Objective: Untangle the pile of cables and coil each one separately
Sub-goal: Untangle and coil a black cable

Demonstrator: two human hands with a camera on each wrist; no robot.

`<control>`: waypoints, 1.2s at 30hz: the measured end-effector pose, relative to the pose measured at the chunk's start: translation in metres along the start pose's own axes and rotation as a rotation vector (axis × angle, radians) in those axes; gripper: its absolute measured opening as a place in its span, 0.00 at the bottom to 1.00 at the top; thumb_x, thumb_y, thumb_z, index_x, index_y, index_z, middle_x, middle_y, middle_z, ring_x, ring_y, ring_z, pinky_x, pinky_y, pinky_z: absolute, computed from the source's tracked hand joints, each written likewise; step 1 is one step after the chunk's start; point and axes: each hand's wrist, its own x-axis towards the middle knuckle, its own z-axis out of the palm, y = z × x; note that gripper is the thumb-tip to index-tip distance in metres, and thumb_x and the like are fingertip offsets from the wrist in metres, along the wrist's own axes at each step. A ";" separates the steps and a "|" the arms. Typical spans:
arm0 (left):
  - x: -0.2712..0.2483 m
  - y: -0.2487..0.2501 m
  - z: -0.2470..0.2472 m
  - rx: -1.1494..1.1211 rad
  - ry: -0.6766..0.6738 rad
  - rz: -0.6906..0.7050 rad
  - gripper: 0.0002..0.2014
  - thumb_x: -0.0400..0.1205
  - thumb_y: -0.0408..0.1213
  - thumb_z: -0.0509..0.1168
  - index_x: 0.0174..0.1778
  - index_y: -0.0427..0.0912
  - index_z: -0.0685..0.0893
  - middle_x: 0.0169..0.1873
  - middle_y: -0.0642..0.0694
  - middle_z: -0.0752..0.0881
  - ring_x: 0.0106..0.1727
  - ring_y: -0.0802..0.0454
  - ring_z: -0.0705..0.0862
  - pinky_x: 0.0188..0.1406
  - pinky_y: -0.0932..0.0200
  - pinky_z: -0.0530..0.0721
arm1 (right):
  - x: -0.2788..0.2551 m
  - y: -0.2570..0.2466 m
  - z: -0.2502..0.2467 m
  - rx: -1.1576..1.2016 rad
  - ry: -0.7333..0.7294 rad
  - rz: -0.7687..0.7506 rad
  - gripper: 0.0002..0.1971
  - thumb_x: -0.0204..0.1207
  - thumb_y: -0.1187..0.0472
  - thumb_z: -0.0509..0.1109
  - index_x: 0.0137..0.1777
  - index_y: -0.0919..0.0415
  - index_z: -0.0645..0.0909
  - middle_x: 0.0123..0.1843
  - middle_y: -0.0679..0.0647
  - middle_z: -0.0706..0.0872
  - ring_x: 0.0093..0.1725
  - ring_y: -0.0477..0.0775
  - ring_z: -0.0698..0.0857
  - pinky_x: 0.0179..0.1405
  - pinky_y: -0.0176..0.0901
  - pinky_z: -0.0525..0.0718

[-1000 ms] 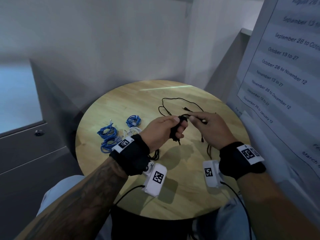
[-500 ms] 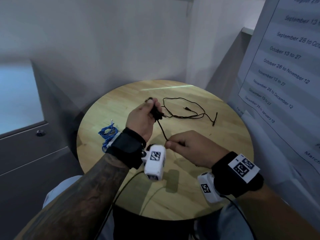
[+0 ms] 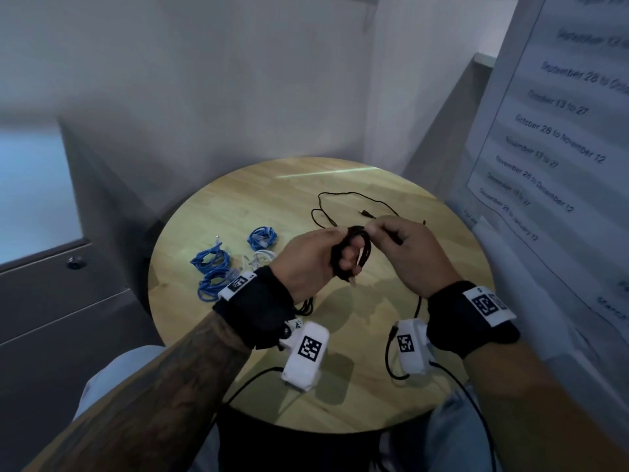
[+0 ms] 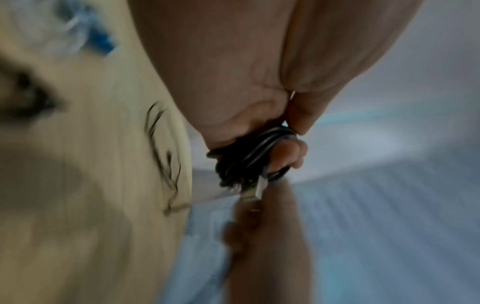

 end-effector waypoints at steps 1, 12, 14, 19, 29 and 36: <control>0.000 0.002 -0.001 -0.156 -0.013 -0.014 0.17 0.90 0.36 0.50 0.47 0.32 0.81 0.28 0.47 0.75 0.29 0.53 0.73 0.44 0.54 0.79 | 0.000 0.001 0.004 -0.012 -0.032 0.007 0.11 0.87 0.57 0.66 0.44 0.55 0.86 0.35 0.41 0.85 0.36 0.40 0.79 0.39 0.39 0.75; 0.018 0.027 -0.064 -0.464 0.371 0.349 0.12 0.89 0.32 0.50 0.52 0.33 0.78 0.37 0.45 0.81 0.35 0.52 0.80 0.50 0.57 0.81 | -0.022 -0.021 0.041 -0.290 -0.438 0.040 0.17 0.87 0.47 0.62 0.45 0.56 0.86 0.32 0.53 0.81 0.31 0.49 0.76 0.38 0.54 0.81; 0.020 0.023 -0.067 -0.217 0.453 0.416 0.10 0.89 0.29 0.54 0.49 0.32 0.81 0.37 0.44 0.81 0.35 0.51 0.80 0.43 0.59 0.82 | -0.024 -0.026 0.036 -0.291 -0.410 -0.026 0.17 0.86 0.48 0.64 0.41 0.56 0.83 0.30 0.50 0.79 0.30 0.48 0.75 0.35 0.53 0.79; 0.005 0.005 -0.049 0.697 0.276 0.268 0.12 0.89 0.34 0.58 0.53 0.33 0.86 0.37 0.43 0.86 0.37 0.51 0.83 0.41 0.60 0.84 | -0.016 -0.031 0.012 -0.290 -0.037 -0.210 0.08 0.84 0.51 0.69 0.47 0.51 0.87 0.35 0.44 0.85 0.35 0.44 0.81 0.36 0.47 0.81; -0.004 0.004 -0.025 0.498 0.088 0.103 0.16 0.89 0.40 0.57 0.40 0.36 0.81 0.25 0.49 0.71 0.28 0.53 0.70 0.39 0.56 0.81 | -0.003 0.002 0.005 -0.365 -0.031 -0.165 0.12 0.87 0.50 0.62 0.60 0.48 0.86 0.49 0.43 0.85 0.50 0.47 0.83 0.51 0.47 0.80; -0.003 -0.008 -0.029 -0.137 0.093 -0.063 0.16 0.84 0.46 0.60 0.35 0.40 0.79 0.20 0.53 0.67 0.21 0.58 0.66 0.30 0.62 0.78 | -0.017 0.006 0.038 0.098 -0.237 0.066 0.20 0.80 0.38 0.66 0.53 0.54 0.85 0.48 0.64 0.89 0.48 0.65 0.86 0.52 0.61 0.84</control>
